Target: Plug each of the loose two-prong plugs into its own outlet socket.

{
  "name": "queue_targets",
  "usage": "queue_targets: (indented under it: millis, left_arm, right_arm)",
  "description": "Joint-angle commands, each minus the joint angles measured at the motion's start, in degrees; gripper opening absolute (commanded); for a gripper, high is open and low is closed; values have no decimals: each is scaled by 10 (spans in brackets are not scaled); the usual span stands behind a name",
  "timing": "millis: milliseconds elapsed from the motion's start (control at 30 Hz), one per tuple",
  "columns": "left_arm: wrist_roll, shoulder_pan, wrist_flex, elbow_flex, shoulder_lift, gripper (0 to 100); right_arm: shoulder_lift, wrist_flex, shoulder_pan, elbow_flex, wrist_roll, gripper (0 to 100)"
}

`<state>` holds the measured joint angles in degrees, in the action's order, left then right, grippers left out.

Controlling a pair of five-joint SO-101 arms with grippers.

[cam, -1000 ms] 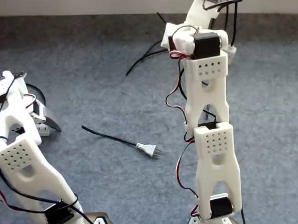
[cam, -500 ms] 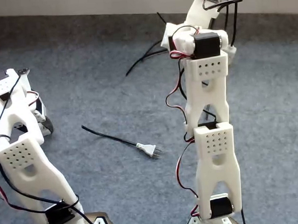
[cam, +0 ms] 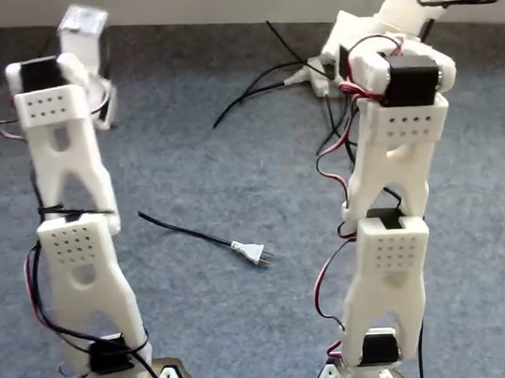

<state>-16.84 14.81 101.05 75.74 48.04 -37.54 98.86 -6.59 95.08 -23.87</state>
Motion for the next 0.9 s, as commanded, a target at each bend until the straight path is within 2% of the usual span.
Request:
queue_targets:
  millis: [0, 267, 433, 533, 733, 867]
  left_arm:
    - [4, -83, 7, 63, -35, 6]
    - [5, -330, 7, 58, -78, 6]
    - [5, -446, 0, -35, -77, 6]
    - [5, -474, -49, -111, -77, 6]
    - [8, -482, -155, -252, -77, 6]
    - [55, -480, -216, -330, -77, 6]
  right_arm:
    - [48, 21, 19, 67, 7, 362]
    - [93, 20, 71, 67, 8, 362]
    - [116, 7, 120, 67, 8, 362]
    - [125, 5, 143, 67, 8, 362]
    - [128, -1, 158, 67, 6, 362]
    - [129, -1, 156, 67, 7, 362]
